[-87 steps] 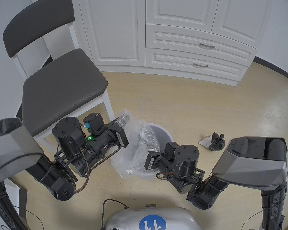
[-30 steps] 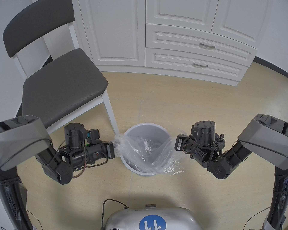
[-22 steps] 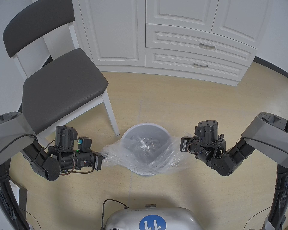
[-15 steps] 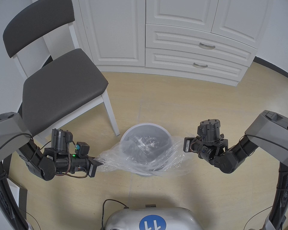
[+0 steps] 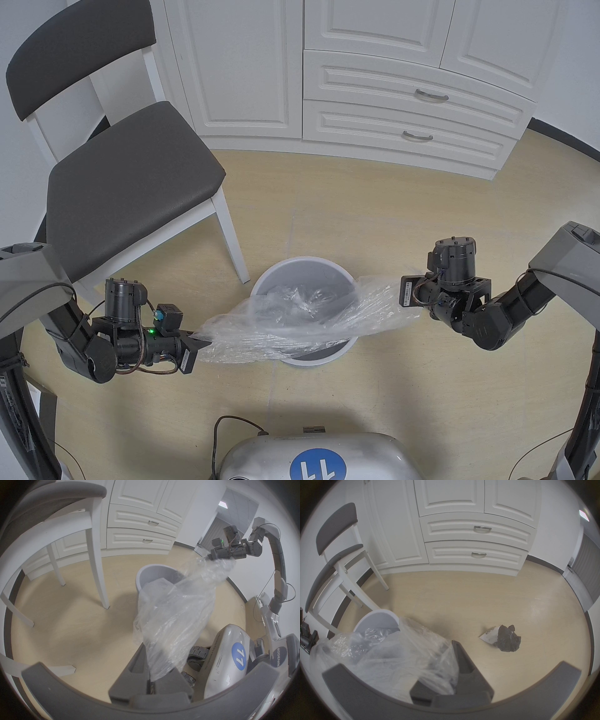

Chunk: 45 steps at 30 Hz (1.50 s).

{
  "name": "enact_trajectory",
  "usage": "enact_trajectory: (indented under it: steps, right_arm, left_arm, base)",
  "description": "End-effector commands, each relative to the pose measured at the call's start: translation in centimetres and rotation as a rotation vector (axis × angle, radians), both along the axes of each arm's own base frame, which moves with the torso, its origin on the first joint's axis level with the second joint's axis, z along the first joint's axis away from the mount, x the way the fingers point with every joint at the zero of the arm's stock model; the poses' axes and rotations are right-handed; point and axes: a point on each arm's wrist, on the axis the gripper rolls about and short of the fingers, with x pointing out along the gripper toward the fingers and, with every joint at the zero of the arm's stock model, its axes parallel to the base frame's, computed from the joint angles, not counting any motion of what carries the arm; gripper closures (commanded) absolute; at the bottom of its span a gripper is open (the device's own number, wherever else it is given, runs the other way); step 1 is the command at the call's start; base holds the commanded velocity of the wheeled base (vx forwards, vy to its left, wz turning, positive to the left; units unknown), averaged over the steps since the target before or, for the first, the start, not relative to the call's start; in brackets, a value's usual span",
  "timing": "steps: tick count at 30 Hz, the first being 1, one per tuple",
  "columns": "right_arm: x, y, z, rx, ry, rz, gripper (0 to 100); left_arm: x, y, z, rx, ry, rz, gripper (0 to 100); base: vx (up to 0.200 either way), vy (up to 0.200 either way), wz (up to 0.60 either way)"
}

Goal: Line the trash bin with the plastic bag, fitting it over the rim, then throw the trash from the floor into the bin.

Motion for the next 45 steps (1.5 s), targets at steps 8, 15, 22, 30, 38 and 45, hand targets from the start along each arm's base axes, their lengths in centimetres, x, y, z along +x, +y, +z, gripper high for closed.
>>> enact_trajectory:
  steps: [8,15,22,30,38,45]
  right_arm:
    - [0.7,-1.9,-0.3,-0.050,0.022,-0.036,100]
    - [-0.4,-2.1,-2.1,-0.137,0.104,-0.007,100]
    - [-1.7,-2.7,-3.7,-0.237,0.172,0.035,100]
    - [-2.3,-2.4,-5.6,-0.298,0.234,0.074,100]
    - [-1.4,-1.4,-7.9,-0.304,0.260,0.087,100]
    - [0.2,-0.8,-8.4,-0.252,0.225,0.020,100]
  left_arm:
    - [0.4,0.8,-0.5,0.007,0.010,0.031,100]
    - [-0.1,-0.4,-1.0,0.006,0.034,-0.005,100]
    - [-0.3,-0.5,-1.9,0.020,0.059,-0.017,100]
    - [-0.4,-0.9,-2.8,0.030,0.086,-0.027,100]
    - [0.6,-1.7,-4.5,0.105,0.067,0.045,100]
    - [2.2,-3.0,-6.7,0.126,-0.069,0.176,100]
  base:
    - [0.000,0.000,0.00]
    - [0.000,0.000,0.00]
    - [0.000,0.000,0.00]
    - [0.000,0.000,0.00]
    - [0.000,0.000,0.00]
    - [0.000,0.000,0.00]
